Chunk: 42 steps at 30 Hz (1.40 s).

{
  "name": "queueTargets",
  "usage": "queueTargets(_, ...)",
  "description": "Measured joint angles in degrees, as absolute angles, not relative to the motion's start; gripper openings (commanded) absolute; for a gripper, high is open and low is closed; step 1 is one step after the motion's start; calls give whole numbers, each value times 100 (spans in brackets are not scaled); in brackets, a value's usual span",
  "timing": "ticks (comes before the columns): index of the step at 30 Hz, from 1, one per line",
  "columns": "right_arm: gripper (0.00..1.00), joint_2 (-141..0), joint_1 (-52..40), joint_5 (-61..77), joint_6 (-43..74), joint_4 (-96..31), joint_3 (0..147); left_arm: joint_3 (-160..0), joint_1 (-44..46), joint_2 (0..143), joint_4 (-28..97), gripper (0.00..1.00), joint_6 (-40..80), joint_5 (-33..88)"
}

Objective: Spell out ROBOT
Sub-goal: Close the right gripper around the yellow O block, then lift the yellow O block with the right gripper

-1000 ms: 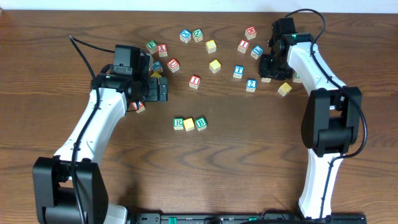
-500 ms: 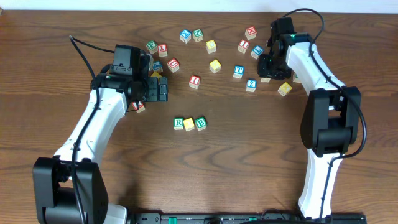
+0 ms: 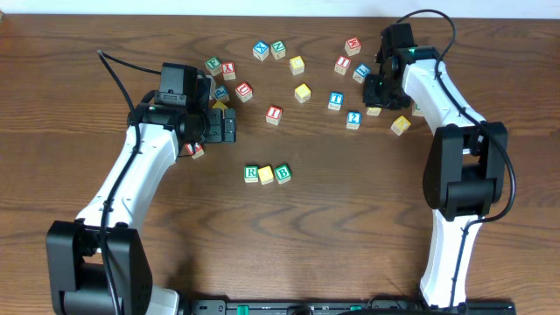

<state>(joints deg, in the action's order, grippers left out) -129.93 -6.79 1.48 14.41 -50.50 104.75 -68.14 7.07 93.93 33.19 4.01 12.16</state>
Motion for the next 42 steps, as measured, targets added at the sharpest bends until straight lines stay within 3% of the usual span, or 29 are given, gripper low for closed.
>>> queueTargets(36, 36, -12993, -679, 148, 1444, -5026, 10300, -6814, 707, 9393, 3319, 98, 401, 1214)
queueTargets(42, 29, -12993, -679, 148, 1441, -4989, 10298, -6814, 707, 9393, 3319, 98, 401, 1214)
